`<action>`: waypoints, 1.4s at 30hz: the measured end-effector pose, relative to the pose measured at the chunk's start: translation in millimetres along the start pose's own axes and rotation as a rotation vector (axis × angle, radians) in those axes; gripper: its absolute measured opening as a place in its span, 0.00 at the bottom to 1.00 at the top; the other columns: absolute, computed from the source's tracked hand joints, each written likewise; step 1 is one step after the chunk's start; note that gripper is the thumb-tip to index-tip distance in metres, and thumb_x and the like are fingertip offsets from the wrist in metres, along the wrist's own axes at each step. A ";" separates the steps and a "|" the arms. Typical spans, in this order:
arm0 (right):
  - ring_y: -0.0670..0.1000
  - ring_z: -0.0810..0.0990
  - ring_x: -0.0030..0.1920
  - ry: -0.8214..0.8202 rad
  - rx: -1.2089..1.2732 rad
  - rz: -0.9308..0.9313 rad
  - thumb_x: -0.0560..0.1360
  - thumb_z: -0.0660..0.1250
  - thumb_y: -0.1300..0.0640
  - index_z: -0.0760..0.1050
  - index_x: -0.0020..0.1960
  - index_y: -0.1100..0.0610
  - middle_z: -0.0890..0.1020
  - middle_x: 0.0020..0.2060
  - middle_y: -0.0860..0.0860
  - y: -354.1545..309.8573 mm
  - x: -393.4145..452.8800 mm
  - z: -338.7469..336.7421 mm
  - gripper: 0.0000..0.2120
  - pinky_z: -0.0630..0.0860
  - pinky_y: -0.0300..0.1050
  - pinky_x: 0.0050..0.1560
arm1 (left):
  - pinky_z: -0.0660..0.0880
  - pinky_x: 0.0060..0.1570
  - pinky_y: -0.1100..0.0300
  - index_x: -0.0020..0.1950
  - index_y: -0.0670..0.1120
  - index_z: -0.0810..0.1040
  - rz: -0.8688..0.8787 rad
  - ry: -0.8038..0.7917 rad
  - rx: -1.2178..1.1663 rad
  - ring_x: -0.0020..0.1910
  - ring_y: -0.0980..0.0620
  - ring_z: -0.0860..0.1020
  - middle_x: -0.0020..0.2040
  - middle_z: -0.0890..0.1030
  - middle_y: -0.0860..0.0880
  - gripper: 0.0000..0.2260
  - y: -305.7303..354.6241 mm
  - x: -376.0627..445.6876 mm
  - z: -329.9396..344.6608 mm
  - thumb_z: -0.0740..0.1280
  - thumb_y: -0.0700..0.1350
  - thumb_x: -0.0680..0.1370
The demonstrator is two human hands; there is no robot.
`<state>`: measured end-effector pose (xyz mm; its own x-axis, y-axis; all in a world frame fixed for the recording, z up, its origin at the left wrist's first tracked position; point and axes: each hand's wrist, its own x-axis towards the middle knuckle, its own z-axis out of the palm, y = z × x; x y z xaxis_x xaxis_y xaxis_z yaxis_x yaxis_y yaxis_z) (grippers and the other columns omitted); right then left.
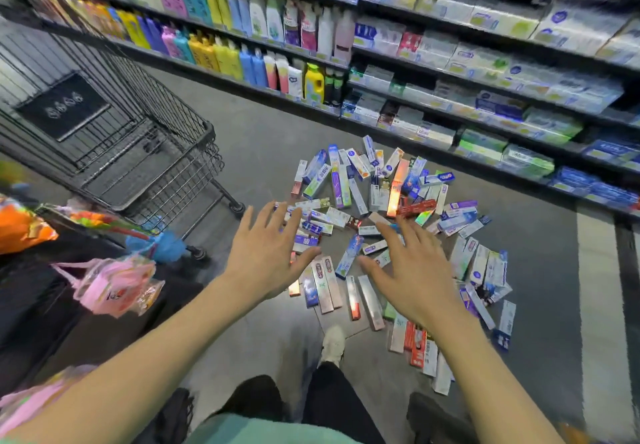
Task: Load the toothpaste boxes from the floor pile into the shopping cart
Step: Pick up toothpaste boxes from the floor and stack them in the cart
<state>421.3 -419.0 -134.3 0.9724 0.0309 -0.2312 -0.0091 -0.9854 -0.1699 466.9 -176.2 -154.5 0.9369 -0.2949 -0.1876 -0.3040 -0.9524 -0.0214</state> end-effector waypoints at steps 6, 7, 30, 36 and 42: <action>0.59 0.60 0.77 -0.029 0.070 -0.070 0.75 0.44 0.28 0.64 0.78 0.51 0.65 0.77 0.58 18.5 72.7 25.8 0.41 0.57 0.55 0.76 | 0.60 0.75 0.41 0.77 0.47 0.68 -0.110 -0.010 -0.050 0.76 0.42 0.67 0.76 0.70 0.43 0.38 -4.3 55.7 29.0 0.45 0.72 0.79; 0.59 0.60 0.77 -0.034 0.080 -0.075 0.75 0.45 0.28 0.65 0.77 0.52 0.65 0.77 0.58 20.2 84.8 32.7 0.40 0.58 0.55 0.76 | 0.60 0.75 0.41 0.77 0.47 0.68 -0.119 -0.020 -0.052 0.76 0.42 0.67 0.76 0.70 0.43 0.38 -8.0 63.5 37.0 0.45 0.71 0.79; 0.63 0.67 0.73 -0.164 0.043 -0.096 0.74 0.50 0.27 0.65 0.76 0.57 0.69 0.74 0.62 57.6 300.0 626.6 0.42 0.62 0.60 0.74 | 0.65 0.72 0.42 0.78 0.45 0.65 -0.211 -0.190 -0.194 0.73 0.41 0.70 0.75 0.71 0.43 0.36 -98.8 195.7 648.0 0.50 0.69 0.79; 0.67 0.73 0.67 -0.039 0.009 -0.188 0.75 0.56 0.30 0.70 0.71 0.62 0.74 0.67 0.65 62.6 346.7 744.5 0.40 0.69 0.61 0.68 | 0.65 0.71 0.43 0.77 0.44 0.66 -0.182 -0.145 -0.166 0.72 0.39 0.70 0.75 0.71 0.41 0.40 -120.2 232.4 760.5 0.47 0.71 0.76; 0.65 0.71 0.68 -0.023 -0.088 -0.245 0.76 0.53 0.29 0.68 0.73 0.61 0.72 0.70 0.64 72.8 377.2 786.2 0.41 0.68 0.62 0.70 | 0.66 0.71 0.44 0.77 0.44 0.67 -0.184 -0.092 -0.186 0.73 0.40 0.70 0.75 0.71 0.41 0.41 -113.0 258.8 807.0 0.47 0.72 0.75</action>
<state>604.1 -347.6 -987.0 0.9374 0.2736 -0.2157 0.2475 -0.9587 -0.1402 604.7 -82.7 -993.1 0.9513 -0.1153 -0.2859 -0.0852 -0.9896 0.1159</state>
